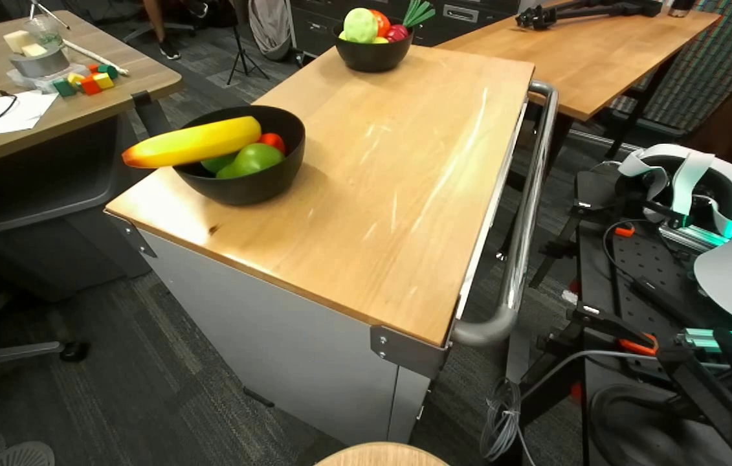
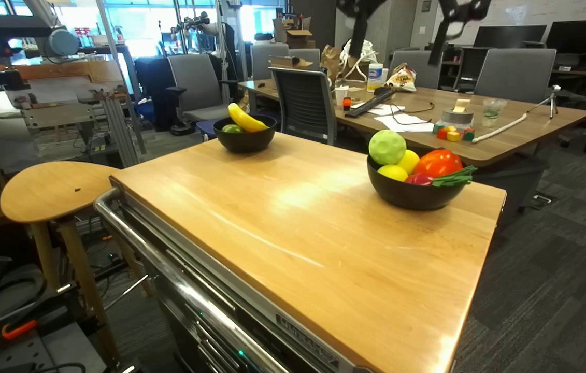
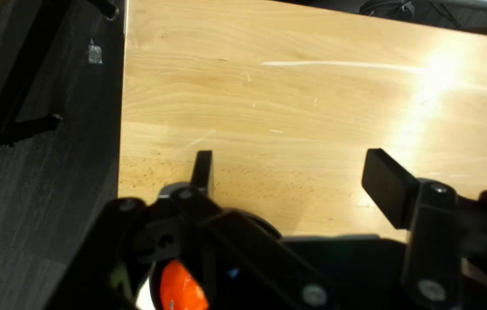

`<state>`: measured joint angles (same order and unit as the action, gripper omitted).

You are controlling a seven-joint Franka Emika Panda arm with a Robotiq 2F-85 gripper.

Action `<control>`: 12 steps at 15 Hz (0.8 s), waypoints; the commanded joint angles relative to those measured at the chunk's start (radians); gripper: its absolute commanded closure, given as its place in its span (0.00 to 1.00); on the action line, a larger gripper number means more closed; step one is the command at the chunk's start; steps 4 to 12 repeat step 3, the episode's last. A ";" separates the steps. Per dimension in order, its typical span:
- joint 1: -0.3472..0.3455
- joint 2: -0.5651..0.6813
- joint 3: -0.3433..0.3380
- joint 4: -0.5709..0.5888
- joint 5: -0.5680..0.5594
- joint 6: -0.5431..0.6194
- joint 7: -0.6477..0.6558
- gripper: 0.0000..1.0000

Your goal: Put the fruits in the bowls

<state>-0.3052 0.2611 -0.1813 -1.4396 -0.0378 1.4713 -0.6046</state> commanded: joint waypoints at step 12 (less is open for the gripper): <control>-0.005 -0.096 -0.010 -0.063 0.002 -0.015 -0.075 0.00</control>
